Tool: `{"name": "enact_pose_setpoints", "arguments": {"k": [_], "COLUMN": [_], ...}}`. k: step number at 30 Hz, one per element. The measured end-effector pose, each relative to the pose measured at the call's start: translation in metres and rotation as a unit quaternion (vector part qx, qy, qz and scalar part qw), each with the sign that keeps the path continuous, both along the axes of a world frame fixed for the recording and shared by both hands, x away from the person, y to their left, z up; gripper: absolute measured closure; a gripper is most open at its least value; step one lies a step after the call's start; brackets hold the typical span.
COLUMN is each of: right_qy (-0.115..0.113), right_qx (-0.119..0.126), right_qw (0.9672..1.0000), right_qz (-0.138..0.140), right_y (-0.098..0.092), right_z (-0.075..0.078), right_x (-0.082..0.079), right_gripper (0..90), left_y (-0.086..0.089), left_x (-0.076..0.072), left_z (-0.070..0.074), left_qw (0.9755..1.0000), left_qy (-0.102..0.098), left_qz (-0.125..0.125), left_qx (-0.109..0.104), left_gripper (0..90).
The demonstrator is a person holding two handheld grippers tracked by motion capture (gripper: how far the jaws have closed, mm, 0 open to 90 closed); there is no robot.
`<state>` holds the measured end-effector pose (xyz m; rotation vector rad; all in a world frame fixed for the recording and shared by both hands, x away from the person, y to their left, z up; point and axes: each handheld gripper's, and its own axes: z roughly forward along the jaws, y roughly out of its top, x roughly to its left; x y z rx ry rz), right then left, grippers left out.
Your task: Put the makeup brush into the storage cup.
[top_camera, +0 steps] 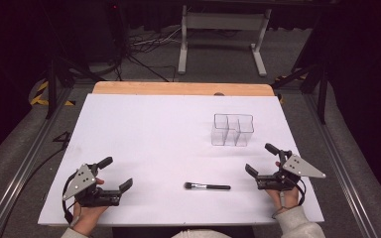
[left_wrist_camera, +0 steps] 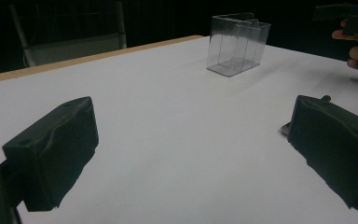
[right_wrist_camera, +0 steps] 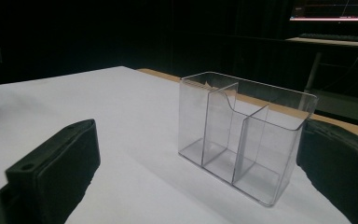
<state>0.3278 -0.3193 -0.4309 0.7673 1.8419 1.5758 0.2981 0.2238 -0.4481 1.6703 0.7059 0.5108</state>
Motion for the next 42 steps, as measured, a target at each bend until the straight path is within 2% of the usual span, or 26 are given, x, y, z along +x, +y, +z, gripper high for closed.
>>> {"name": "enact_pose_setpoints", "arguments": {"k": [8,14,20,27,34,37,40,41,42], "right_qy": [0.000,0.017,0.021,0.022,0.023,0.037,0.064,0.079,0.079], "right_qx": [-0.004,-0.002,-0.008,-0.019,-0.026,-0.036,-0.066,-0.083,-0.083], "right_qw": [0.9999,0.9993,0.9980,0.9944,0.9912,0.9897,0.9865,0.9838,0.9838], "right_qz": [0.013,0.034,0.058,0.101,0.127,0.134,0.136,0.138,0.138], "right_y": [0.008,0.022,0.039,0.069,0.085,0.089,0.092,0.094,0.094], "right_z": [0.005,0.013,0.021,0.030,0.035,0.038,0.041,0.043,0.043], "right_x": [0.000,0.005,0.008,0.012,0.015,0.016,0.018,0.019,0.019], "right_gripper": [0.0,0.0,0.0,0.0,0.1,0.1,0.8,0.8,0.8], "left_y": [0.001,0.000,-0.001,-0.001,-0.001,-0.001,-0.002,-0.002,-0.002], "left_x": [0.000,0.000,0.000,0.001,0.001,0.001,0.001,0.001,0.001], "left_z": [0.000,0.001,0.000,0.000,0.000,0.000,0.000,0.000,0.000], "left_qw": [1.0000,1.0000,1.0000,1.0000,1.0000,1.0000,1.0000,1.0000,1.0000], "left_qy": [0.005,0.005,0.004,0.003,0.005,0.005,0.007,0.007,0.007], "left_qz": [0.002,0.002,0.000,-0.002,-0.002,-0.004,-0.004,-0.004,-0.004], "left_qx": [-0.003,-0.001,-0.001,-0.001,-0.003,-0.002,-0.001,-0.001,-0.001], "left_gripper": [2.4,2.4,2.4,2.4,2.4,2.5,2.5,2.5,2.5]}}
